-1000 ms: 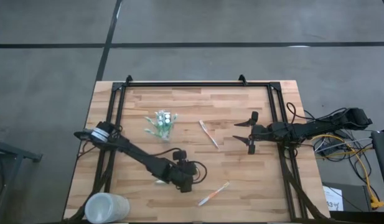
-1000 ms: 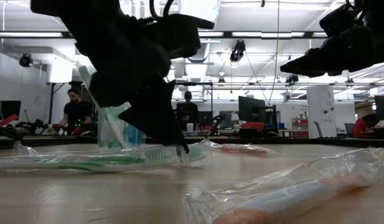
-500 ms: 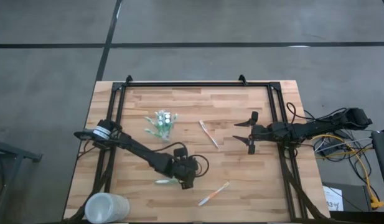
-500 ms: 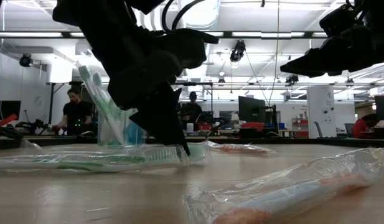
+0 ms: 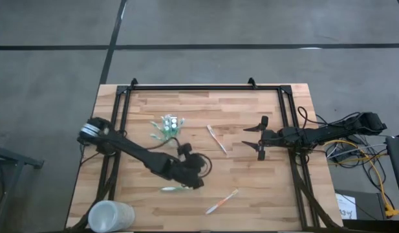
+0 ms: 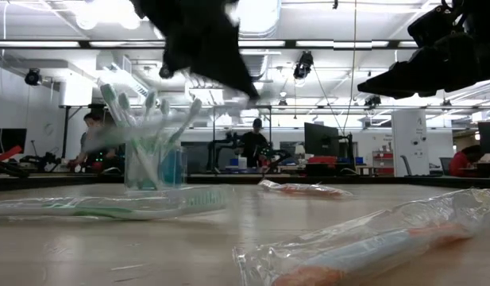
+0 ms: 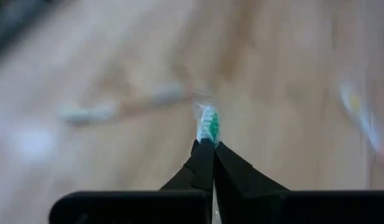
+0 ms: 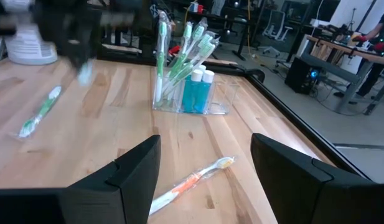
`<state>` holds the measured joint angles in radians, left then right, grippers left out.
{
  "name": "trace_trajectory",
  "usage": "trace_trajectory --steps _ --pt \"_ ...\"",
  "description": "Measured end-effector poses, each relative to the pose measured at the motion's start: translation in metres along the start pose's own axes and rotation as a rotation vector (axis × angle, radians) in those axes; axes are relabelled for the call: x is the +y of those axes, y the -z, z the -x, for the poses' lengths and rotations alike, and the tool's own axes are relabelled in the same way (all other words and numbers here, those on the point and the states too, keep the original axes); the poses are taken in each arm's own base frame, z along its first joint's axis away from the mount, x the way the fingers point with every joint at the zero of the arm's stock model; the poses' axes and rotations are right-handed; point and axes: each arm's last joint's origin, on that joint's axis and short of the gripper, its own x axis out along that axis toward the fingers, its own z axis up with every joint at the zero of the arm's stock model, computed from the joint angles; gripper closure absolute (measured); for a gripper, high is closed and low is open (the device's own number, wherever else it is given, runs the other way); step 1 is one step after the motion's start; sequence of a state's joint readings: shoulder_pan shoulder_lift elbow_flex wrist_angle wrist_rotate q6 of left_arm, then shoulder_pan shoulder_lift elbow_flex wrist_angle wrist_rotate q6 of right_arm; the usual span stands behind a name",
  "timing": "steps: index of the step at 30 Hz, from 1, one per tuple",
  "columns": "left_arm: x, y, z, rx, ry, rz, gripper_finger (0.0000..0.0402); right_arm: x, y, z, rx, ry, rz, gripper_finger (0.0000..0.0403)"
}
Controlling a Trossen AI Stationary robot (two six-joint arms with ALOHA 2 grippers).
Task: Pick & Place toothbrushing station
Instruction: Put the green toothbrush into the transparent organizer
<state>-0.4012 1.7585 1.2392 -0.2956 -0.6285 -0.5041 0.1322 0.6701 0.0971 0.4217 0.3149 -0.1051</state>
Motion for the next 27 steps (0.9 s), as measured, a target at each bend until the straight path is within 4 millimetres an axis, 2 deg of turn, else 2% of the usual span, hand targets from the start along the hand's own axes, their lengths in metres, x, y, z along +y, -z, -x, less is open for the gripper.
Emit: trace_trajectory --steps 7,12,17,27 --pt "0.029 -0.043 0.06 -0.268 -0.194 0.046 0.04 0.0 0.0 0.0 0.0 0.0 0.0 0.0158" --pt "0.044 -0.05 0.081 -0.34 -0.257 0.023 0.04 0.0 0.0 0.0 0.0 0.0 0.0 0.0158" --pt "0.056 -0.037 0.086 -0.468 -0.263 0.114 0.04 0.0 0.0 0.0 0.0 0.0 0.0 0.0158" --pt "0.081 0.017 0.078 -0.728 -0.252 0.216 0.0401 0.0 0.0 0.0 -0.001 0.0 -0.001 0.0158"
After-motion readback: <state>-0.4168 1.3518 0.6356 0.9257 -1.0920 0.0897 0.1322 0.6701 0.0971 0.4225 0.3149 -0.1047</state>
